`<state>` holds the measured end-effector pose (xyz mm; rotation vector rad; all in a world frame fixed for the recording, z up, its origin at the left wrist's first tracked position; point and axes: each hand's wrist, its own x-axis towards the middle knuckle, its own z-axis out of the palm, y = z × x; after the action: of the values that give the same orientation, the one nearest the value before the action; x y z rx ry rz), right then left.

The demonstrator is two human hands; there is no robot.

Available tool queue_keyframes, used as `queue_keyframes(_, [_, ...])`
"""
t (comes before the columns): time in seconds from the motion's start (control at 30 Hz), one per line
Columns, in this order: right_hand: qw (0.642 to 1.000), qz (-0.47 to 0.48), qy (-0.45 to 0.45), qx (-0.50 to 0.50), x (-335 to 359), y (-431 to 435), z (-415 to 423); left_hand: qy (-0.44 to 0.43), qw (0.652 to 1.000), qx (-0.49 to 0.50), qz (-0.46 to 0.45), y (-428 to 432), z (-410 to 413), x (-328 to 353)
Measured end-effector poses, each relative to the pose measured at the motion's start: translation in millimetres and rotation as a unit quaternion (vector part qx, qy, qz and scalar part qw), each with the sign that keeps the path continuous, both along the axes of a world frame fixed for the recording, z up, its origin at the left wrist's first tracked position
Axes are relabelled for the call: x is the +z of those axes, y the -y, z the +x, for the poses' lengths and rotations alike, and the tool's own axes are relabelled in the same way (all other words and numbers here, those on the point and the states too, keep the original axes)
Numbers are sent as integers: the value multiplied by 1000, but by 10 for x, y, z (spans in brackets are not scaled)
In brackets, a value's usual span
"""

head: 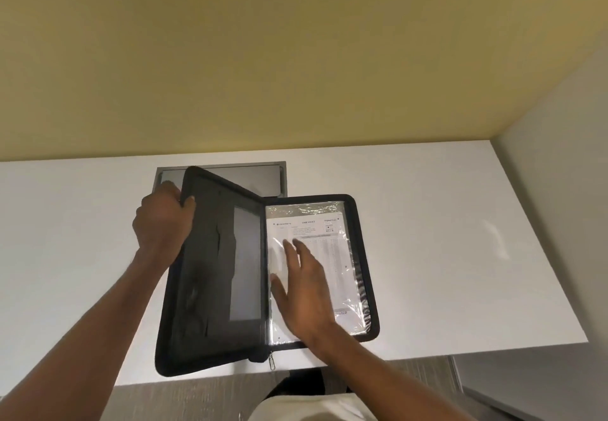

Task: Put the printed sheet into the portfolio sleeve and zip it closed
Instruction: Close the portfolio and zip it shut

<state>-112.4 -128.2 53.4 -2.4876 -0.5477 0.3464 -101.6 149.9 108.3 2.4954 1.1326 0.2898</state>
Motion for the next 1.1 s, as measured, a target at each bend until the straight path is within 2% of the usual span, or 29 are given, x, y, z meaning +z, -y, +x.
queue_keyframes(0.13, [996,81,44,17,438,-326,-71,30,999,-30,-22,245,228,190])
queue_keyframes(0.3, [992,125,29,16,732,-369,-127,32,995,-76,-47,675,450,382])
queue_keyframes(0.47, [992,127,-7,12,789,-208,-112,51,990,-102,-86,1090,572,390])
queue_keyframes(0.6, [996,85,-5,1,729,-27,-51,66,983,-134,-104,1396,608,225])
queue_keyframes(0.77, [993,87,-66,-49,601,318,111,115,949,-221,-194,1750,592,-112])
queue_keyframes(0.83, [992,68,-66,-82,511,485,191,83,936,-256,-225,1887,563,-296])
queue_keyframes(0.97, [983,50,-91,-154,292,756,312,-14,929,-287,-231,2146,452,-670])
queue_keyframes(1.1, [983,-13,-90,-162,113,917,417,-94,923,-282,-243,2342,311,-956])
